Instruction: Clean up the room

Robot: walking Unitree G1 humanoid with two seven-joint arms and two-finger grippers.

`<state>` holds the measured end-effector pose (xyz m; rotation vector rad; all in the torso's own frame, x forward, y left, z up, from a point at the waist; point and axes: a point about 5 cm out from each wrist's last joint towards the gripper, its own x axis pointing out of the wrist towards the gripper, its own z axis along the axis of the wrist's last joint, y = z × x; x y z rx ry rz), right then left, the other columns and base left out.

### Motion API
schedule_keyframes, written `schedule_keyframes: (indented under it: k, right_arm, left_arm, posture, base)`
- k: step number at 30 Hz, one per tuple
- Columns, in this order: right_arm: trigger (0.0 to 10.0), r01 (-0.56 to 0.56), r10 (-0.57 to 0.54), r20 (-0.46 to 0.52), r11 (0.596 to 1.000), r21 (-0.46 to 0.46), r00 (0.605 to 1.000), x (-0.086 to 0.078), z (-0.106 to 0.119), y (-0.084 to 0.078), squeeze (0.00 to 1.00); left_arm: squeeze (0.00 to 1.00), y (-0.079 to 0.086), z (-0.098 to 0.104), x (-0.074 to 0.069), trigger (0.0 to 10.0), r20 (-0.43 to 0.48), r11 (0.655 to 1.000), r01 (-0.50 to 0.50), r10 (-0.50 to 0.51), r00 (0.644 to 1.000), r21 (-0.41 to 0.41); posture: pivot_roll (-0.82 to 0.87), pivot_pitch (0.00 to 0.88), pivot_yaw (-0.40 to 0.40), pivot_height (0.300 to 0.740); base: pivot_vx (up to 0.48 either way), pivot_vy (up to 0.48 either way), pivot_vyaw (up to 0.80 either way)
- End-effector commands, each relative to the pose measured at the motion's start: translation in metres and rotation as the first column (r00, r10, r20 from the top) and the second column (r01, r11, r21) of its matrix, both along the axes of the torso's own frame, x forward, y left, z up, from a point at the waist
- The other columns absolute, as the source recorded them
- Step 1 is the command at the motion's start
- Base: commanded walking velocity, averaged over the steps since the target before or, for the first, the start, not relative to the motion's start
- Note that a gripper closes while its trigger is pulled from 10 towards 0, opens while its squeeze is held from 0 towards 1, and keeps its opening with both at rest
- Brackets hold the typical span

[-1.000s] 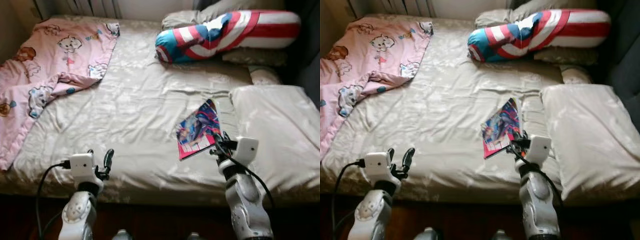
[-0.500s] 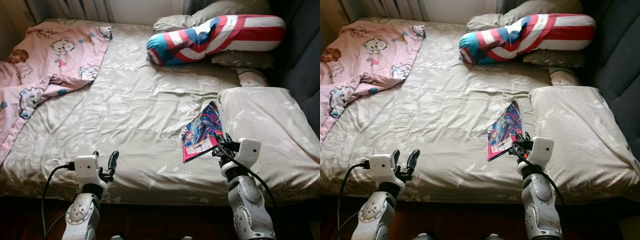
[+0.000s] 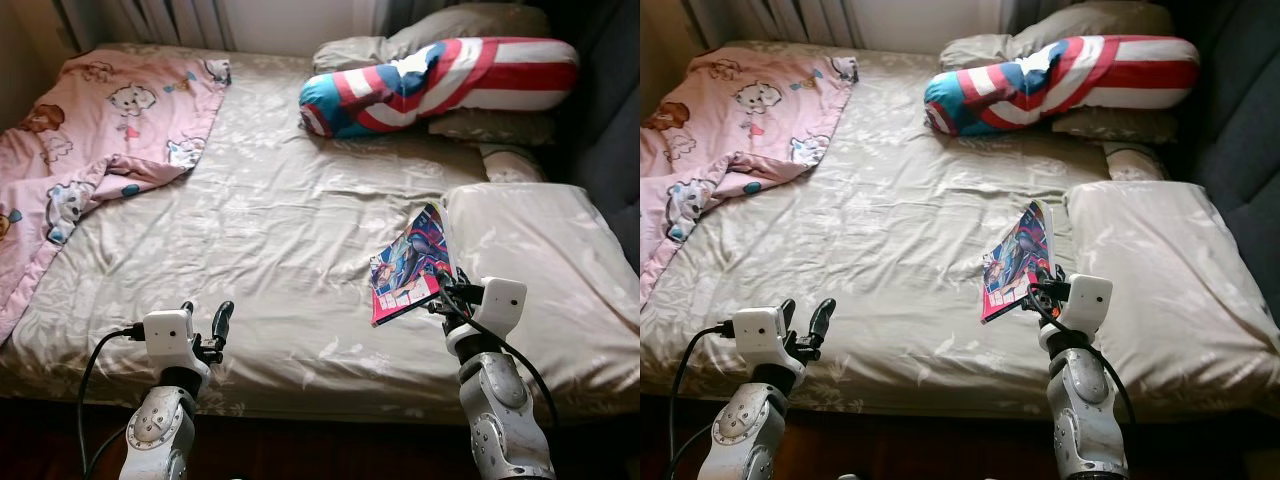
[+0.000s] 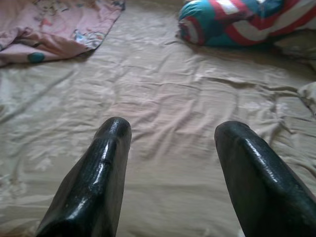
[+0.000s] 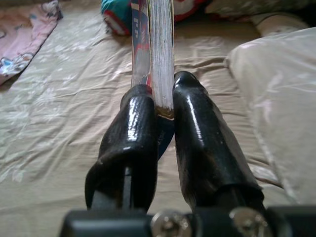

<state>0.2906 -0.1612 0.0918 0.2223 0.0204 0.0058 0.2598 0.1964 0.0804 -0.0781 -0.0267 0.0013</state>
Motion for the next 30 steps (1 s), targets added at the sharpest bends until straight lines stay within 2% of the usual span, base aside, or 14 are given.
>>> schedule_keyframes:
  k: [1,11,30]
  right_arm:
    - [10.0,0.004,-0.004,0.038,1.000,0.003,0.999,0.0015,0.0078,-0.0008,0.00]
    - [10.0,0.013,-0.013,0.039,1.000,-0.002,0.999,0.0011,0.0080,-0.0014,0.00]
    - [10.0,0.009,-0.010,0.037,1.000,0.024,0.999,-0.0023,0.0061,0.0025,0.00]
  left_arm:
    - [0.00,0.0013,-0.0014,-0.0018,10.0,-0.013,1.000,-0.009,0.009,1.000,-0.014]
    - [0.00,0.0011,0.0004,-0.0019,10.0,-0.008,1.000,-0.009,0.009,1.000,-0.013]
    - [0.00,0.0025,0.0056,-0.0036,10.0,0.002,1.000,0.009,-0.009,1.000,-0.014]
  posture:
    - [0.04,0.193,-0.069,0.740]
    - [0.04,0.201,-0.069,0.740]
    - [0.05,0.210,-0.064,0.740]
  base:
    - [0.315,0.000,0.00]
    - [0.322,0.000,0.00]
    - [0.000,0.000,0.00]
